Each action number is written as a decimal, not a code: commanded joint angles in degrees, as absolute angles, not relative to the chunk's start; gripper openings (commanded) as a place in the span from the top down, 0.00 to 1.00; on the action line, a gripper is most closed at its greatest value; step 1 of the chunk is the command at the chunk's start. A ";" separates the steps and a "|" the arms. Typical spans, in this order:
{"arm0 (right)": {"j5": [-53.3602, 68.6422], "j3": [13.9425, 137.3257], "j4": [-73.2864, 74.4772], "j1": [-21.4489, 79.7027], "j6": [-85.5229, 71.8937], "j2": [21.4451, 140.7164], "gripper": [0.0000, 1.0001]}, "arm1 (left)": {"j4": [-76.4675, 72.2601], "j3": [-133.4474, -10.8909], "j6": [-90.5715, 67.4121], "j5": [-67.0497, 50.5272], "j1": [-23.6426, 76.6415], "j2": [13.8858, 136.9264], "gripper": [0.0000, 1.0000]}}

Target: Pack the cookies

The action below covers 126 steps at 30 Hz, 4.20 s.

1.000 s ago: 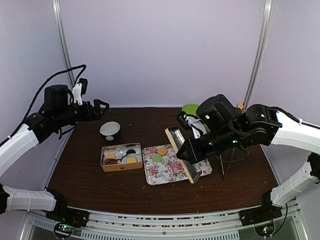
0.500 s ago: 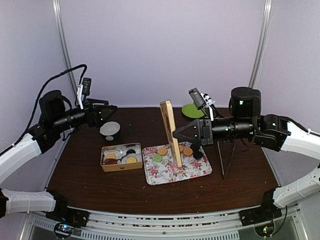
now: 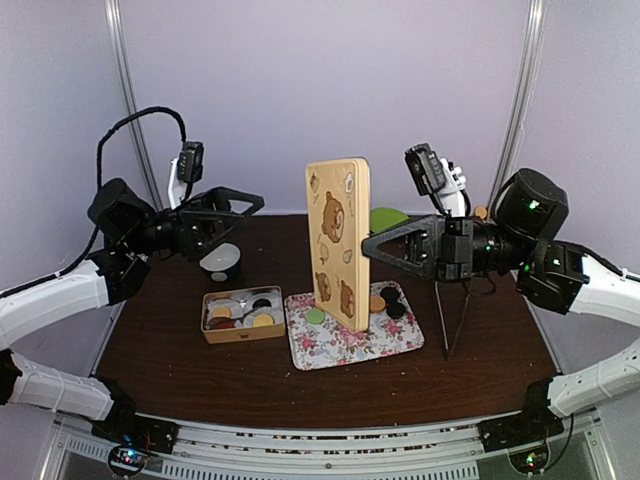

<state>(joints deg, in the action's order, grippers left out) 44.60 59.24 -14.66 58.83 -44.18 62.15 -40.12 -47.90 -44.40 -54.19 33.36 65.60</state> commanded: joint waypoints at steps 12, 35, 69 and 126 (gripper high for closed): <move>49.64 59.97 -27.90 62.37 -48.46 64.91 1.00 | -87.97 -51.97 -77.58 -61.62 40.35 83.11 0.02; 52.82 61.40 -37.81 64.22 -54.00 71.36 1.00 | -87.93 -52.91 -75.67 -64.97 45.69 83.22 0.47; 21.86 48.21 -2.93 56.81 -32.94 55.71 0.34 | -82.90 -44.93 -80.21 -63.23 26.64 74.49 1.00; 23.33 66.82 -55.54 58.71 -85.70 110.93 0.36 | -54.17 -13.77 -73.33 13.71 39.84 46.82 1.00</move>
